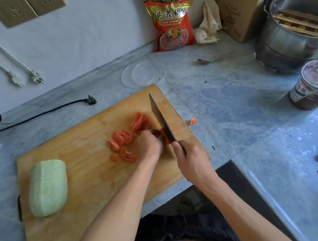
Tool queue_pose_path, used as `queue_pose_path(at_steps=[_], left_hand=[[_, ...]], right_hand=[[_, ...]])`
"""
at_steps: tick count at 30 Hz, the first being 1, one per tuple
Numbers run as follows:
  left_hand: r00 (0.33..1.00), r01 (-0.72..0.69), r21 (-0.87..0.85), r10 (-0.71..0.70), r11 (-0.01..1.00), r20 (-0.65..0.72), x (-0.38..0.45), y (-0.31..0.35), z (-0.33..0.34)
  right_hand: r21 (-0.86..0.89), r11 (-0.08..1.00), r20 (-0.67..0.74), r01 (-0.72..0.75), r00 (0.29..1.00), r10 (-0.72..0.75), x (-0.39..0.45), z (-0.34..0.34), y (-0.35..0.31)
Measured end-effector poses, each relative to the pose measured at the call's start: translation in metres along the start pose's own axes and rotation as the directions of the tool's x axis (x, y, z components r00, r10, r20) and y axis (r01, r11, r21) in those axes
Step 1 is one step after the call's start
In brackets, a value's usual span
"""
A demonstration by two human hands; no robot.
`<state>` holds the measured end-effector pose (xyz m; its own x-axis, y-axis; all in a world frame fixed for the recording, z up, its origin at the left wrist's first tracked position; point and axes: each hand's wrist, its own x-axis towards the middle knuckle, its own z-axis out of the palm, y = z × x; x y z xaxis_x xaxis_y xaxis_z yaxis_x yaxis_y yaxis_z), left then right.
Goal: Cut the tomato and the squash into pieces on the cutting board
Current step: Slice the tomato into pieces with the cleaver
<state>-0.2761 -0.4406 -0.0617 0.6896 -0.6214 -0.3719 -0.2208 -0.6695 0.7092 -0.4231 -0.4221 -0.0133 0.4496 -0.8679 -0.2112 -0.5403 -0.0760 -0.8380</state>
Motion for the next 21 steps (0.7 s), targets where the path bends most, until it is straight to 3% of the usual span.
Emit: queue_pose_path(at_steps=[21], left_hand=[[1.0,0.004,-0.008,-0.004,1.0,-0.013,0.002,-0.004,0.001]], right_hand=[[-0.063,0.997,0.034,0.035,0.999,-0.033,-0.004,0.002,0.008]])
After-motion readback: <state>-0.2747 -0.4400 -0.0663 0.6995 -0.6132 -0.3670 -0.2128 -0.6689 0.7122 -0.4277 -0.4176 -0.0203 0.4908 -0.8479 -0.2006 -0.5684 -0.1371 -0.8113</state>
